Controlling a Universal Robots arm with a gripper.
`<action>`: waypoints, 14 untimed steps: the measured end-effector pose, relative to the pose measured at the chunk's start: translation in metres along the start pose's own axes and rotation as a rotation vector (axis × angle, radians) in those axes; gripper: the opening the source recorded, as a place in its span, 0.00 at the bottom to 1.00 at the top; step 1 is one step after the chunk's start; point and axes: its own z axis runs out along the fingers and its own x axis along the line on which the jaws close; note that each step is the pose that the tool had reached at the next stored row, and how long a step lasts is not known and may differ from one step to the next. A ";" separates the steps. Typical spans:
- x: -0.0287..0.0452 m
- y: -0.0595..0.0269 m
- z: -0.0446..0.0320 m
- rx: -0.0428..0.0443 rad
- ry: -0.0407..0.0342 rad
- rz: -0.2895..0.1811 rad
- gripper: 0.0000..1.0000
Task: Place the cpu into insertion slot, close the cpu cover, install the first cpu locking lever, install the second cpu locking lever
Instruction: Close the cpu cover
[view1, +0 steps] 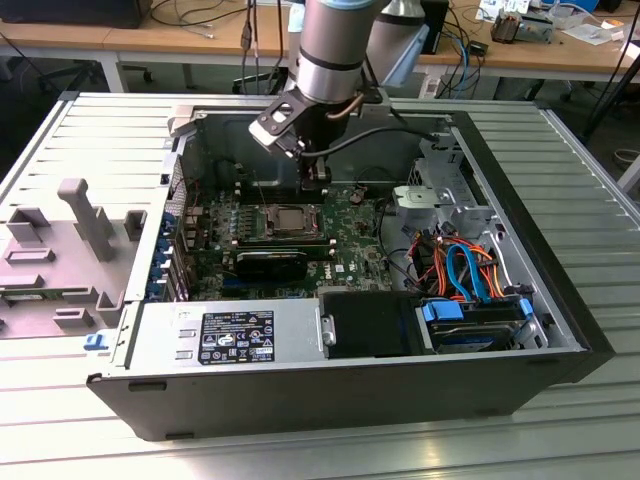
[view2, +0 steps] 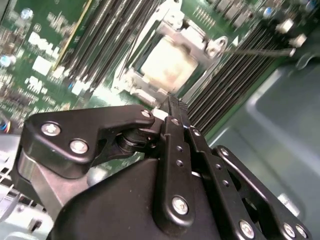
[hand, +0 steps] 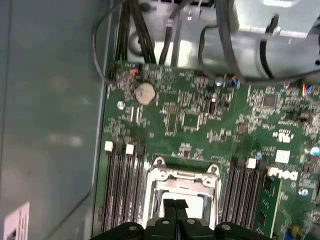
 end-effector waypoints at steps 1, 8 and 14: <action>0.0003 -0.0026 0.0017 0.0000 0.0000 0.000 0.11; 0.0019 -0.0192 0.0135 0.0005 -0.0046 0.001 0.11; 0.0033 -0.0318 0.0199 0.0032 -0.0252 0.003 0.11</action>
